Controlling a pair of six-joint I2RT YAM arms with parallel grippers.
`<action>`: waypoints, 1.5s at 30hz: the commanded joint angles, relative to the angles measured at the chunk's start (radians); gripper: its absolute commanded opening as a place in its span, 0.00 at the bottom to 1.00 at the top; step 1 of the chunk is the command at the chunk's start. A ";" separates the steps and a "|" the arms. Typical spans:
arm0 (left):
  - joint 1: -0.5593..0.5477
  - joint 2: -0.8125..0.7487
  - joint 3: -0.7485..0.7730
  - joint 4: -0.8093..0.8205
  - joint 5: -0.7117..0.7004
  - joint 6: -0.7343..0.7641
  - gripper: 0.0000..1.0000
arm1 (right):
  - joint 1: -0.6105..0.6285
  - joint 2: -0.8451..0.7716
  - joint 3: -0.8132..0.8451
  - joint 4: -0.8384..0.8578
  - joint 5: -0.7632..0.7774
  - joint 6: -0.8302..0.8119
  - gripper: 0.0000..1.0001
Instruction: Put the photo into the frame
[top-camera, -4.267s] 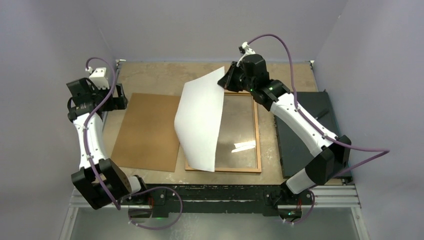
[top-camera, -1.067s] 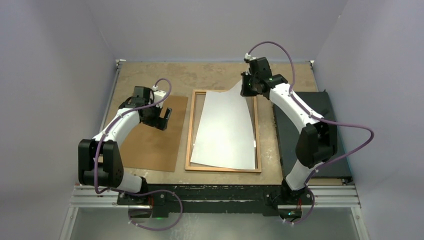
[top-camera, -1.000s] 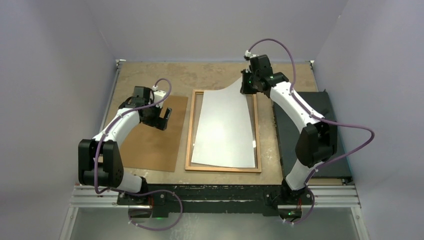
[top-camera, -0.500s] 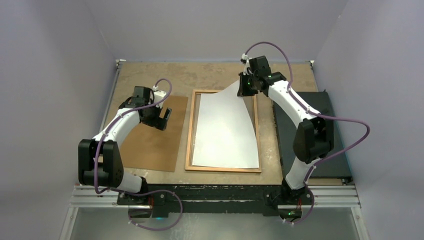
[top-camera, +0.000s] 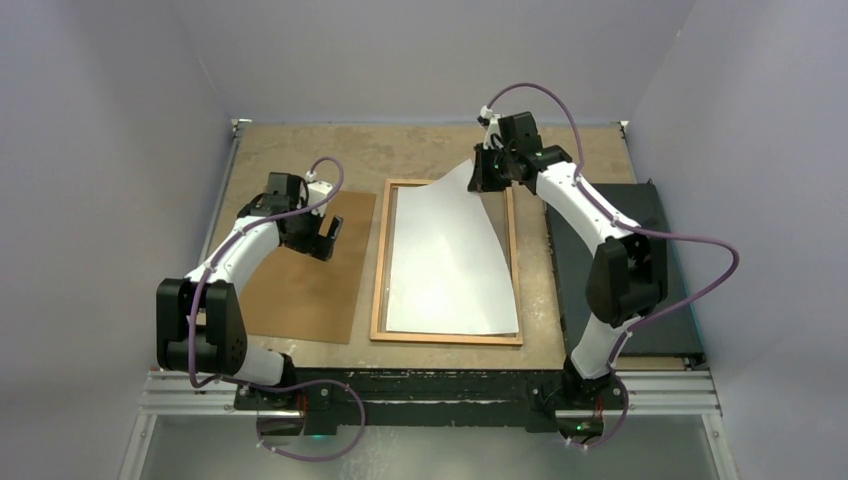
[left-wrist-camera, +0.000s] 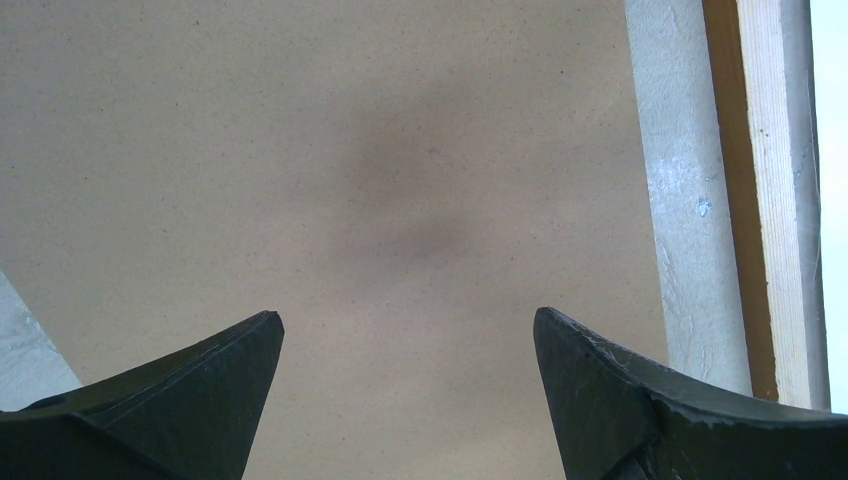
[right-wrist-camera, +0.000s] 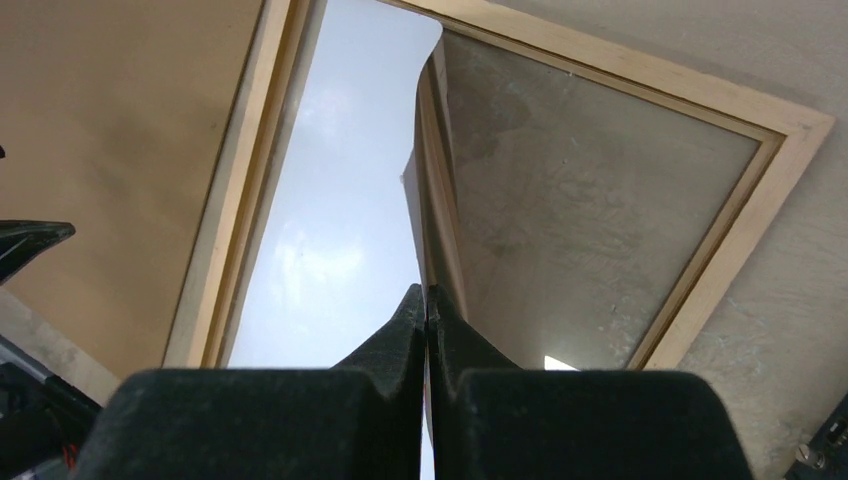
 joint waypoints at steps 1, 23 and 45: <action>-0.006 -0.021 -0.008 0.021 -0.008 0.017 0.94 | -0.004 -0.048 -0.040 0.060 -0.088 -0.027 0.00; -0.038 -0.043 -0.067 0.066 0.019 0.023 0.91 | -0.009 -0.112 -0.187 0.261 0.041 0.213 0.00; -0.220 0.024 -0.080 0.133 -0.078 0.010 0.85 | -0.039 -0.116 -0.314 0.393 -0.012 0.278 0.00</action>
